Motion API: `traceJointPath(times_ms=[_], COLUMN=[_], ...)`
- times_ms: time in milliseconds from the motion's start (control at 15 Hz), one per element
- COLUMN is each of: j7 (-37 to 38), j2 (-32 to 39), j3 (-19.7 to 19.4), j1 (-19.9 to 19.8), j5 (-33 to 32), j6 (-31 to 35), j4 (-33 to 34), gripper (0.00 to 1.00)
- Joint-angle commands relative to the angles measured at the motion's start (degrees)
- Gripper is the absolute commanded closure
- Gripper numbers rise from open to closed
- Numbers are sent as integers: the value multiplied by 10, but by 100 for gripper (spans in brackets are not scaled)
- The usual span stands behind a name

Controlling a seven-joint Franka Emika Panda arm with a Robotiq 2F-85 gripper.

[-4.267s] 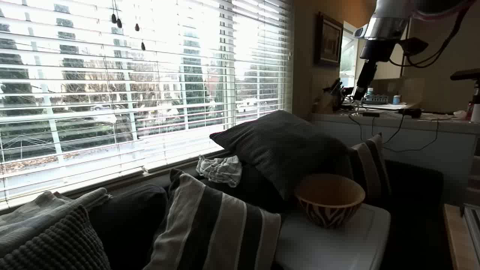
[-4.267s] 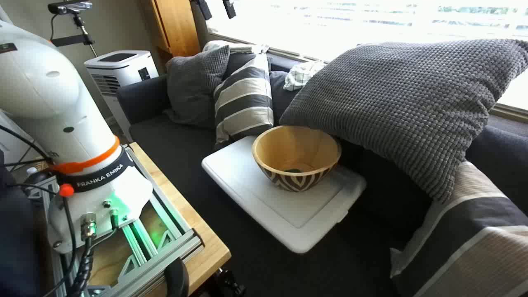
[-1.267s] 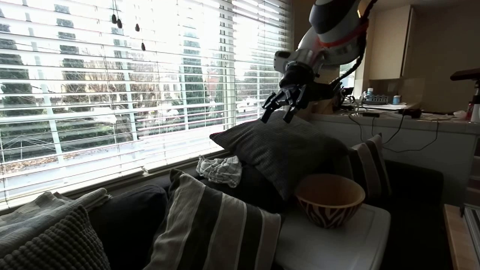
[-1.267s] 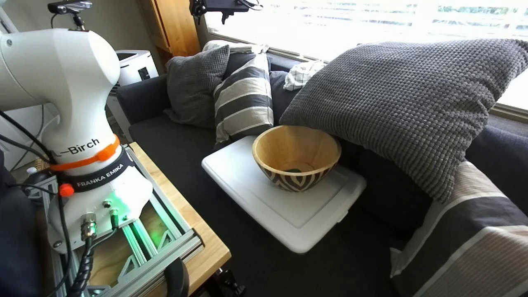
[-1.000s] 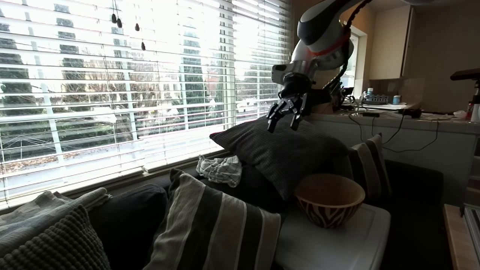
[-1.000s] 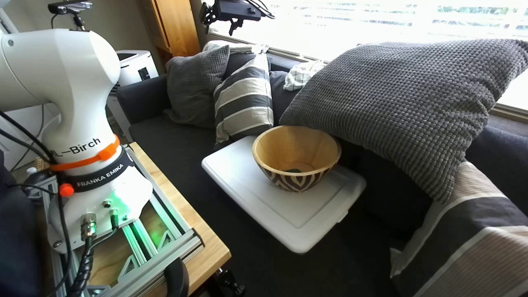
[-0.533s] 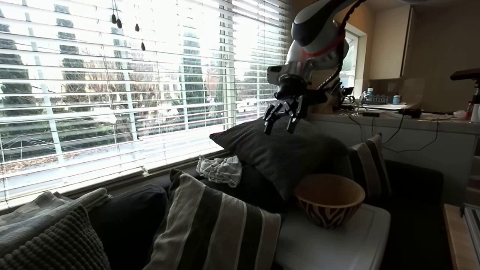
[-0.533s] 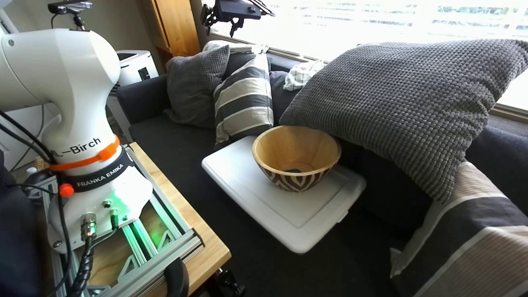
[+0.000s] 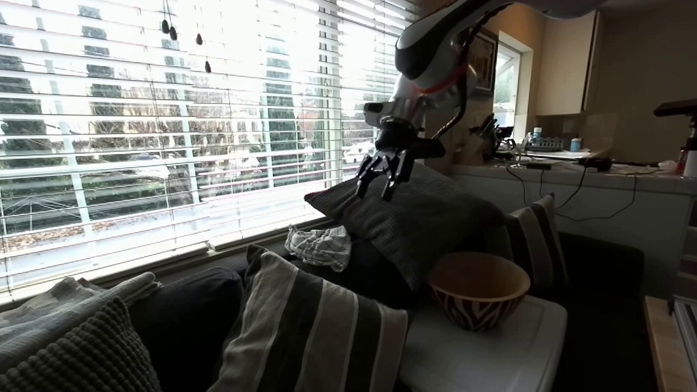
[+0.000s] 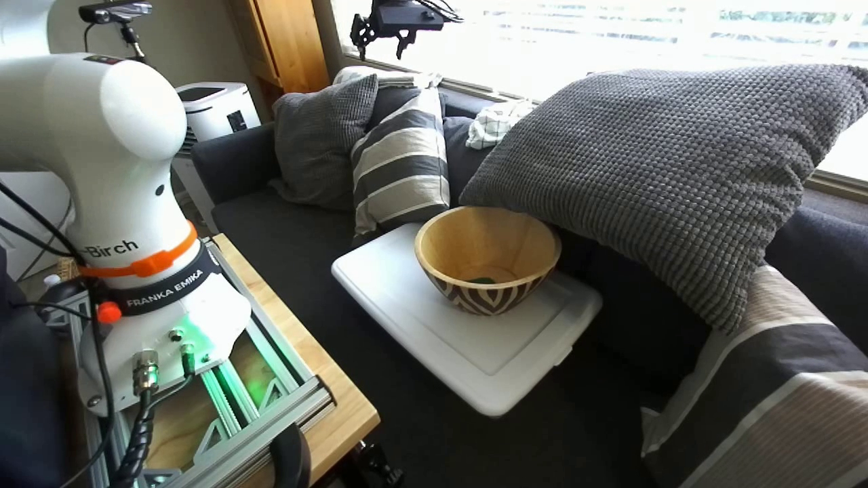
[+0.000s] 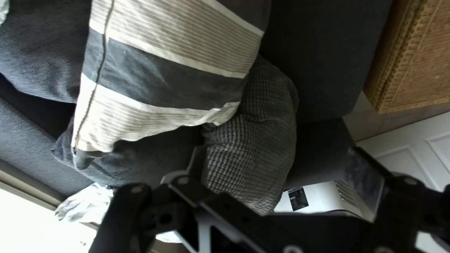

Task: Move the striped pillow closer to the window

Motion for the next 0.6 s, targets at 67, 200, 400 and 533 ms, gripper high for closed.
traceJointPath(times_ms=[67, 200, 400, 533], j7=[15, 26, 69, 96], j2=[154, 209, 292, 342], j3=[204, 267, 327, 359], j1=[-186, -236, -279, -297], j5=[-35, -70, -151, -200], j6=[87, 129, 139, 128], j4=[146, 206, 307, 370], gripper=[0, 0, 0, 0])
